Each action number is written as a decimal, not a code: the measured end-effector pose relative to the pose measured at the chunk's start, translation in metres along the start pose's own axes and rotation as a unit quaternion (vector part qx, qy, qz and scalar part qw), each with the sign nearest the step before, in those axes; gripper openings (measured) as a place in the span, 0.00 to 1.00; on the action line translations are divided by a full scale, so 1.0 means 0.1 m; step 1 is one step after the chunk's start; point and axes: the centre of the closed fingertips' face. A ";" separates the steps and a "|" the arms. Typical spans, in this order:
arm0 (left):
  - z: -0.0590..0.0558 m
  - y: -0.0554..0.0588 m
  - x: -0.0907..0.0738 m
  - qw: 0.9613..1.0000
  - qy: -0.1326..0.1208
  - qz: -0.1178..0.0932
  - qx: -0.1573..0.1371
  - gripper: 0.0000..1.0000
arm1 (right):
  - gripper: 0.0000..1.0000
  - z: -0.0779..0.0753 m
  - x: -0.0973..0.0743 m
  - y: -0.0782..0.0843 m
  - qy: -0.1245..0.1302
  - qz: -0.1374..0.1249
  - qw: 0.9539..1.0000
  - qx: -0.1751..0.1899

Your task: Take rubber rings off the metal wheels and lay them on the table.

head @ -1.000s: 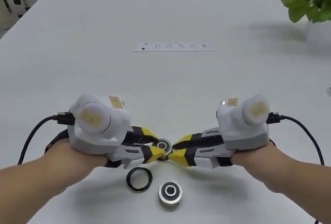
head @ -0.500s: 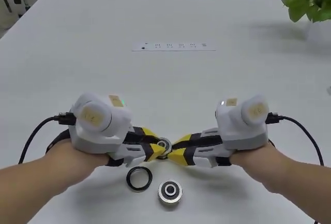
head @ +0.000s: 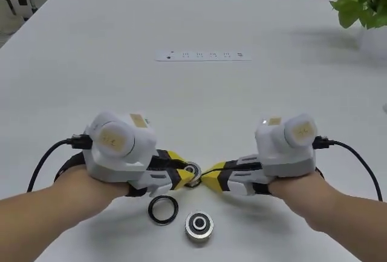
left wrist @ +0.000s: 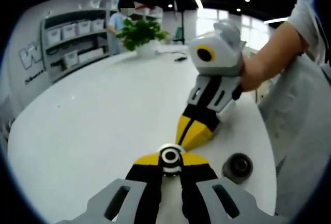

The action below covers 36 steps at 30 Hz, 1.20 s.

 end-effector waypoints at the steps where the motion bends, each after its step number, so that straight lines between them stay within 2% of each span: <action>1: 0.00 0.00 0.00 1.000 0.000 0.001 0.000 0.13 | 0.00 -0.01 0.00 0.00 0.001 -0.002 1.000 0.005; 8: -0.01 0.00 -0.01 1.000 -0.004 0.003 0.001 0.13 | 0.00 -0.05 -0.06 -0.10 0.013 -0.035 0.997 0.060; 12: -0.02 0.00 -0.01 1.000 -0.006 0.005 0.003 0.12 | 0.00 -0.03 -0.05 -0.14 0.010 -0.045 0.997 0.065; 16: -0.02 0.00 -0.01 1.000 -0.006 0.008 0.006 0.12 | 0.00 -0.01 -0.06 -0.17 0.008 -0.056 0.995 0.087; 26: -0.03 0.01 -0.02 1.000 -0.014 0.011 0.011 0.12 | 0.00 0.04 -0.05 -0.18 0.007 -0.051 0.996 0.073; 36: -0.04 0.01 -0.02 1.000 -0.016 0.009 0.011 0.12 | 0.00 0.13 -0.02 -0.21 -0.011 -0.056 0.995 0.078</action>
Point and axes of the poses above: the centre of the closed fingertips' face, and the gripper's own axes: x roughly forward along the fingers, z roughly to its left, y roughly out of its underside, and after that the axes turned 11 degrees about -z, right-handed
